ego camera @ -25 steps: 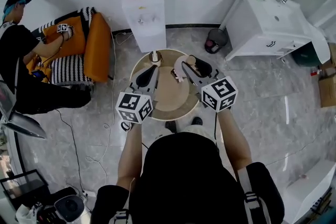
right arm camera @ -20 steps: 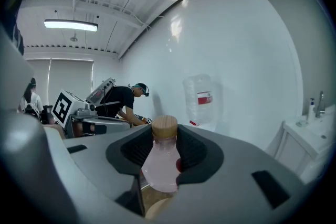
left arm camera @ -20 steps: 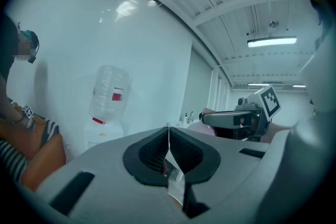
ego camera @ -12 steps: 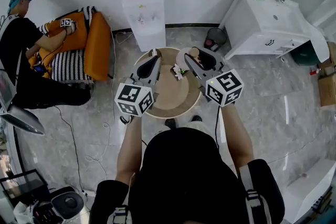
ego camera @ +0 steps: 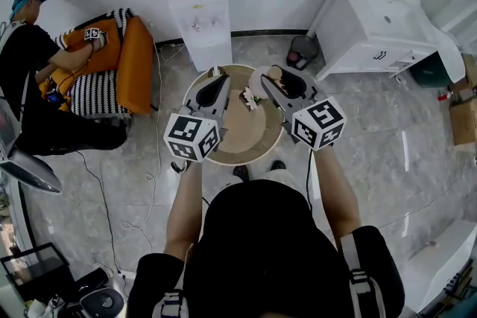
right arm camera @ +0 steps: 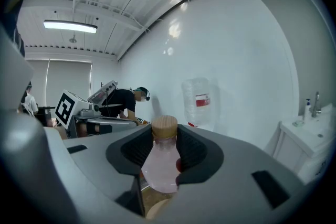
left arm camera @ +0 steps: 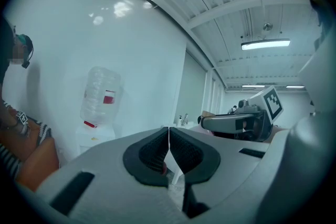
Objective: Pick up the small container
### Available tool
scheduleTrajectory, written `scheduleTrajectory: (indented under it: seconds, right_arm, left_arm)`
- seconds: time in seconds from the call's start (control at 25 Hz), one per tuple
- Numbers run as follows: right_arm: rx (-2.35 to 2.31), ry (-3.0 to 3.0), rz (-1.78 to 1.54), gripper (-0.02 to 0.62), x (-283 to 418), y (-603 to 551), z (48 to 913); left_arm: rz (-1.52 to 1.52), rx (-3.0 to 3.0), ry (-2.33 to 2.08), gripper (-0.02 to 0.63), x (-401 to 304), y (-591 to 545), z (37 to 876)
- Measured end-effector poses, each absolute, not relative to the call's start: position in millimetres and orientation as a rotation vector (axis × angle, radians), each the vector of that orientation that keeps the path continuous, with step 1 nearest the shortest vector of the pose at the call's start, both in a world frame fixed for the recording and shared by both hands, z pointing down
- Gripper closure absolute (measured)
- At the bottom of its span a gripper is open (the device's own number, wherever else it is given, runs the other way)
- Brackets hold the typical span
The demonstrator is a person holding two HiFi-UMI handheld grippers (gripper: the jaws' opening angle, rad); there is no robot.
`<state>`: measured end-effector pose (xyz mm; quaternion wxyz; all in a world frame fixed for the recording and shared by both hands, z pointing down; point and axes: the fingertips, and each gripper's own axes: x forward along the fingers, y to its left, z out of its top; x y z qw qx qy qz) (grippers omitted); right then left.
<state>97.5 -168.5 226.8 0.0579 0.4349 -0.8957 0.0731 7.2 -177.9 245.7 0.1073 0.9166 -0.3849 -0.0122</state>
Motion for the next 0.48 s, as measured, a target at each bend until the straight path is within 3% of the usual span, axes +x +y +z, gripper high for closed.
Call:
scheduleTrajectory:
  seconds: [0.48]
  right_arm:
    - [1.32, -2.71, 0.218, 0.453, 97.2, -170.4, 227.6]
  left_arm:
    - [-0.03, 2.706, -1.11, 0.584, 11.7, -178.4, 246.4]
